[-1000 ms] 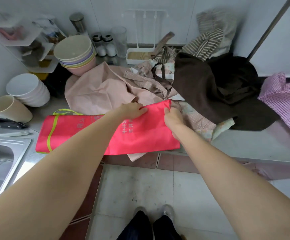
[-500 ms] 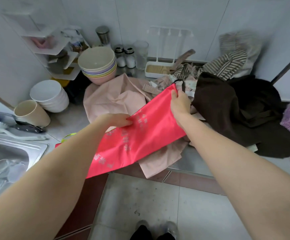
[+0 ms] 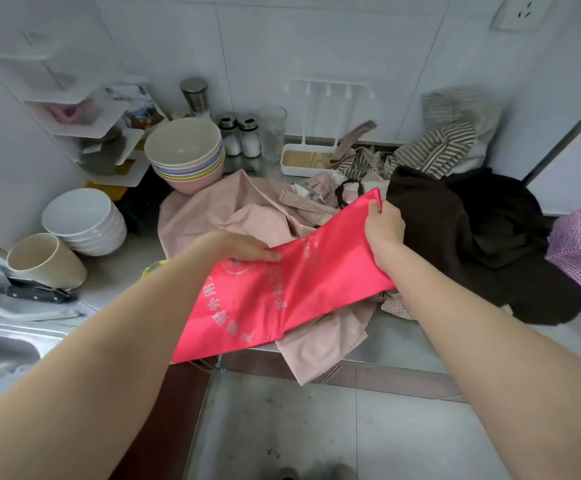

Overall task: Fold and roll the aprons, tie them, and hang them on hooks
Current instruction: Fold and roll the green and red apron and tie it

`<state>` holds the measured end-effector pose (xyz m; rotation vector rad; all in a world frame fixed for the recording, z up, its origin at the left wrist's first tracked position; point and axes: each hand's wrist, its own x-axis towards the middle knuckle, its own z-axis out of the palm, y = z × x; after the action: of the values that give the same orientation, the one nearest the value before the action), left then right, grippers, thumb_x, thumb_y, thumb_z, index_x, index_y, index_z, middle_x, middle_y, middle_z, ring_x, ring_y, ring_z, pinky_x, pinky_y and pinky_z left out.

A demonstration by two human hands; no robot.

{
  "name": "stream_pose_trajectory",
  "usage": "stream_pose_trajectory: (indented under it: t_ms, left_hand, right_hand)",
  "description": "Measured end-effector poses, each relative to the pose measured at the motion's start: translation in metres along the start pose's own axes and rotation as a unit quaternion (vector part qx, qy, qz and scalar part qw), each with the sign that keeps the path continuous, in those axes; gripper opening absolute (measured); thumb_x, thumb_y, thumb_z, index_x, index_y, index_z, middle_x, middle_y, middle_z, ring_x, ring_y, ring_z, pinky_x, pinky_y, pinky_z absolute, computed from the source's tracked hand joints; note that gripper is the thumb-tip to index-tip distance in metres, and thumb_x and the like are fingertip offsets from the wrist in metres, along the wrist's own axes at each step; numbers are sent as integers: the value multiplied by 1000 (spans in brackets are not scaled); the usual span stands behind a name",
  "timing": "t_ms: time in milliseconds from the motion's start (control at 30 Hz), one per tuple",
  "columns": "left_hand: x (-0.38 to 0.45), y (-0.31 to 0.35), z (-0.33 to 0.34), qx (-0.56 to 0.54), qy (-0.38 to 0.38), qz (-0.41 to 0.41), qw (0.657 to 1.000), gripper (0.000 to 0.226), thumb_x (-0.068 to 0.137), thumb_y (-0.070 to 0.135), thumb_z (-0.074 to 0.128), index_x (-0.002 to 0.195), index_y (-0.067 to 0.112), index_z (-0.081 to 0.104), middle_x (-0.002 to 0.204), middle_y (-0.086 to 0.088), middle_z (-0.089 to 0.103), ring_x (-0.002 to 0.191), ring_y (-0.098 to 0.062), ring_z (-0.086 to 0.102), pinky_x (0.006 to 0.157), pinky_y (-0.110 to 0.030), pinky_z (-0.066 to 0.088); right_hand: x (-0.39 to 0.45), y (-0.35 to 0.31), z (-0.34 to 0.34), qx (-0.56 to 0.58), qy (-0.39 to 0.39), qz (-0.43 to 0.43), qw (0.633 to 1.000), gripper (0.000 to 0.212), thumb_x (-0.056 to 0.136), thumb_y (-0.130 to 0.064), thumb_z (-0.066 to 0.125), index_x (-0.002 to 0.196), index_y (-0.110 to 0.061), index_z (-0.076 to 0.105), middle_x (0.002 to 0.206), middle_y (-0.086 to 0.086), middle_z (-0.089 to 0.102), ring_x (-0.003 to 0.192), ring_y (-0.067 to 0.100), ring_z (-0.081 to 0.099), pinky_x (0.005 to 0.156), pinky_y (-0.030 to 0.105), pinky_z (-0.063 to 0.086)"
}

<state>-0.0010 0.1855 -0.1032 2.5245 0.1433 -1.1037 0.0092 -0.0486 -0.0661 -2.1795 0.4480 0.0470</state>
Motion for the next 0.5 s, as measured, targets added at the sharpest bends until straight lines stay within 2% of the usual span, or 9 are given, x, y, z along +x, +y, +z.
stream_pose_trajectory:
  t_ms: [33,100,200,233,300,367,433,500]
  left_hand:
    - [6,1,7,46,-2,7,999,68,87,55,51,133,6,42,118,-10,54,108,-24,51,93,-30,38]
    - [17,-1,15,56,0,14,998,43,91,32,54,124,5,44,110,-9,55,96,-22,52,81,-30,43]
    - [18,0,17,63,-16,20,998,14,89,14,51,101,8,47,81,-2,50,78,-19,48,62,-27,38]
    - [15,0,13,83,-14,18,996,10,88,9,49,97,6,50,74,-3,49,72,-20,47,58,-26,36]
    - [8,0,-6,149,10,22,988,16,87,3,44,92,-2,58,68,-10,52,71,-22,48,53,-25,37]
    - [6,-6,-33,165,58,16,984,17,85,2,42,85,-2,59,69,-12,55,68,-25,53,62,-33,48]
    - [2,-6,-63,177,156,6,972,16,86,4,43,97,3,55,72,-7,54,72,-26,57,79,-41,48]
    - [-1,5,-85,208,271,-11,940,30,90,8,43,119,8,49,102,-8,61,105,-29,56,101,-48,33]
  right_hand:
    - [0,-1,2,5,-5,-13,1000,42,102,-30,30,121,-1,54,126,20,54,118,36,49,93,38,39]
    - [1,-5,4,12,-5,-41,999,42,101,-34,32,115,-3,57,119,20,58,114,36,51,89,38,40]
    - [4,-6,3,7,27,-73,997,37,100,-35,34,94,-9,59,106,19,60,110,36,53,78,37,39]
    - [4,-6,1,-3,41,-71,997,38,101,-35,33,95,-7,59,108,19,59,110,36,52,77,37,38]
    - [6,-6,-1,-20,69,-52,996,42,101,-34,32,109,-3,57,118,20,57,113,35,51,78,36,38]
    - [5,-4,-2,-18,71,-20,997,45,102,-34,30,120,-2,54,126,19,54,118,35,48,86,37,39]
    - [4,-5,-1,-15,50,22,998,48,102,-35,28,126,0,51,130,21,51,122,36,46,92,37,38]
    - [5,2,6,0,8,67,998,49,102,-34,29,129,2,48,133,23,50,123,37,47,96,37,38]
